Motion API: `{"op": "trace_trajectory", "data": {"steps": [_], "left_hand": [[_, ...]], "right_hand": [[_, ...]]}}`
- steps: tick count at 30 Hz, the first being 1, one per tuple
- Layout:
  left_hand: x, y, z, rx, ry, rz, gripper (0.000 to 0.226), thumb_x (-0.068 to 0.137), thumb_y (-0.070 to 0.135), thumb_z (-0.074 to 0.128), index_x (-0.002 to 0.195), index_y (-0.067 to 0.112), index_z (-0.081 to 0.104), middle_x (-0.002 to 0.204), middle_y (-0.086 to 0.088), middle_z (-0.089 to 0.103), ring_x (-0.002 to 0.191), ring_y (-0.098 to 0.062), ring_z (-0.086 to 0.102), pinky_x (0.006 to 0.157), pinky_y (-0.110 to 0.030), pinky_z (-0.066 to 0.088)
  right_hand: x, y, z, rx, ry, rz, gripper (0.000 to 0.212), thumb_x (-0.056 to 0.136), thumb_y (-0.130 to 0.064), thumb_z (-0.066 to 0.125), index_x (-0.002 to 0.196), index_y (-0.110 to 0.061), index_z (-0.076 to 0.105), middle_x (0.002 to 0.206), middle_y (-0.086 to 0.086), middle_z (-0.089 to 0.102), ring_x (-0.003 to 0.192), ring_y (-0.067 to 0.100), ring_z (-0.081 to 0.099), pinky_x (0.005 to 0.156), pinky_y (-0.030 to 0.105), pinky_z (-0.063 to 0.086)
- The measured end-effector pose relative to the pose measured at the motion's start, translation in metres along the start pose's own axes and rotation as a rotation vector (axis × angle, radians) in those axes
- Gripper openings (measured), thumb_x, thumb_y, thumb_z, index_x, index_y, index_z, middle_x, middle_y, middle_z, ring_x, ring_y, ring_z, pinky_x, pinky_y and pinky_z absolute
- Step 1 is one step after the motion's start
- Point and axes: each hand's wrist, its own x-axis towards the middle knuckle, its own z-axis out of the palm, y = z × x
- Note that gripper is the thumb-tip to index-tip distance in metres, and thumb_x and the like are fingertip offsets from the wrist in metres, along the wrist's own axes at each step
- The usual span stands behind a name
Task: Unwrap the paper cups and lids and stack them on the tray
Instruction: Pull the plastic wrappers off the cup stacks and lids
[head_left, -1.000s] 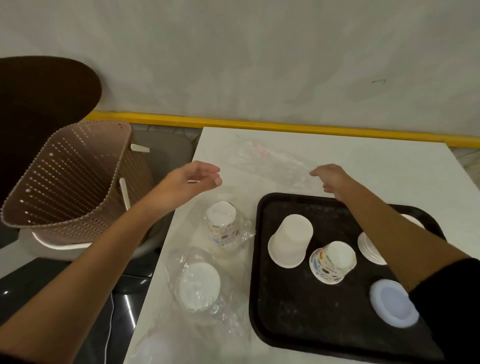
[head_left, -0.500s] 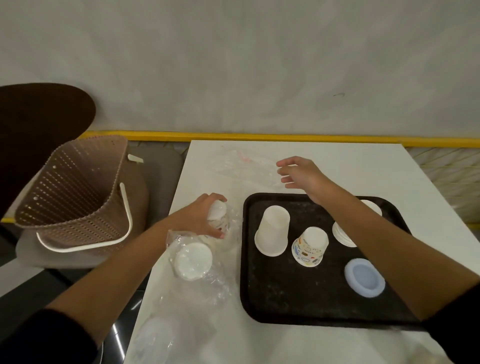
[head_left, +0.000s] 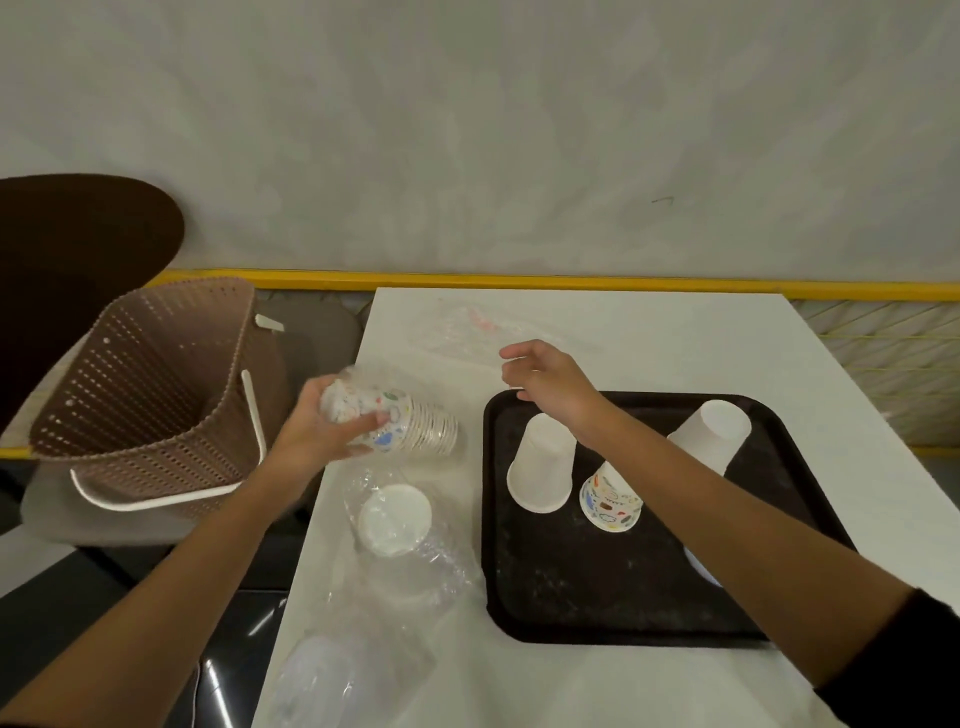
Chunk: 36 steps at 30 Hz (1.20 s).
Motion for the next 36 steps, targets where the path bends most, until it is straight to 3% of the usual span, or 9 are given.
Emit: {"op": "trace_trajectory", "data": {"steps": [5, 11, 15, 18, 21, 24, 28, 33, 36], "left_hand": [[-0.011, 0.047, -0.008, -0.236, 0.001, 0.028, 0.052, 0.081, 0.011, 0.066, 0.125, 0.016, 0.038, 0.123, -0.012, 0.058, 0.097, -0.025, 0.065, 0.066, -0.034, 0.060], [-0.024, 0.090, 0.026, -0.192, -0.115, 0.091, 0.069, 0.074, 0.031, 0.072, 0.131, 0.012, 0.040, 0.118, -0.015, 0.063, 0.095, -0.030, 0.068, 0.065, -0.036, 0.059], [-0.036, 0.101, 0.065, -0.167, -0.195, 0.060, 0.074, 0.075, 0.042, 0.071, 0.136, 0.017, 0.037, 0.120, -0.012, 0.063, 0.096, -0.026, 0.068, 0.078, -0.042, 0.056], [-0.050, 0.105, 0.098, -0.326, -0.257, 0.054, 0.086, 0.070, 0.037, 0.074, 0.140, 0.017, 0.028, 0.125, -0.015, 0.058, 0.100, -0.027, 0.067, 0.078, -0.046, 0.056], [-0.075, 0.104, 0.135, -0.494, -0.297, 0.071, 0.083, 0.074, 0.028, 0.075, 0.140, 0.013, 0.027, 0.126, -0.014, 0.057, 0.107, -0.025, 0.063, 0.081, -0.047, 0.055], [-0.102, 0.093, 0.174, -0.543, -0.369, 0.064, 0.071, 0.076, 0.033, 0.068, 0.137, 0.008, 0.040, 0.124, -0.012, 0.062, 0.108, -0.023, 0.063, 0.082, -0.041, 0.056], [-0.132, 0.071, 0.218, -0.609, -0.487, -0.096, 0.063, 0.075, 0.036, 0.067, 0.130, 0.012, 0.047, 0.121, -0.013, 0.061, 0.113, -0.028, 0.059, 0.080, -0.056, 0.052], [-0.152, 0.050, 0.243, -0.615, -0.479, -0.186, 0.042, 0.084, 0.031, 0.060, 0.121, 0.017, 0.049, 0.115, -0.011, 0.062, 0.110, -0.028, 0.059, 0.084, -0.059, 0.049], [-0.163, 0.037, 0.251, -0.594, -0.505, -0.187, 0.046, 0.084, 0.032, 0.059, 0.126, 0.019, 0.046, 0.123, -0.014, 0.058, 0.116, -0.031, 0.056, 0.092, -0.064, 0.043]], "right_hand": [[-0.006, -0.011, 0.012, 0.049, -0.055, 0.037, 0.025, 0.093, -0.007, 0.047, 0.117, -0.009, 0.052, 0.120, 0.012, 0.057, 0.111, 0.025, 0.057, 0.096, 0.031, 0.048], [-0.034, -0.018, -0.011, 0.393, -0.106, -0.054, 0.025, 0.091, 0.000, 0.051, 0.116, 0.003, 0.055, 0.096, 0.008, 0.064, 0.083, 0.015, 0.063, 0.075, 0.022, 0.056], [-0.060, -0.016, -0.045, 0.428, -0.120, -0.121, 0.029, 0.092, -0.002, 0.050, 0.120, -0.006, 0.056, 0.095, 0.001, 0.066, 0.083, 0.009, 0.065, 0.072, 0.022, 0.057], [-0.083, -0.006, -0.074, 0.442, -0.140, -0.079, 0.033, 0.093, -0.005, 0.048, 0.125, -0.010, 0.053, 0.099, -0.001, 0.065, 0.091, 0.008, 0.063, 0.074, 0.022, 0.057], [-0.104, 0.007, -0.100, 0.484, -0.162, -0.041, 0.026, 0.095, -0.009, 0.045, 0.119, -0.011, 0.055, 0.104, 0.001, 0.064, 0.097, 0.011, 0.061, 0.081, 0.027, 0.054], [-0.123, 0.020, -0.117, 0.488, -0.198, -0.024, 0.030, 0.097, -0.014, 0.043, 0.125, -0.009, 0.051, 0.109, 0.003, 0.063, 0.102, 0.013, 0.061, 0.085, 0.028, 0.053], [-0.142, 0.041, -0.123, 0.404, -0.242, -0.024, 0.032, 0.098, -0.016, 0.042, 0.128, -0.008, 0.048, 0.112, 0.005, 0.062, 0.105, 0.018, 0.060, 0.088, 0.029, 0.051], [-0.163, 0.065, -0.130, 0.386, -0.198, 0.049, 0.026, 0.098, -0.017, 0.042, 0.120, -0.006, 0.052, 0.090, 0.001, 0.063, 0.073, 0.007, 0.060, 0.056, 0.016, 0.049], [-0.170, 0.078, -0.133, 0.383, -0.129, 0.081, 0.032, 0.098, -0.020, 0.044, 0.126, -0.007, 0.052, 0.102, 0.003, 0.066, 0.085, 0.011, 0.064, 0.064, 0.021, 0.054]]}}
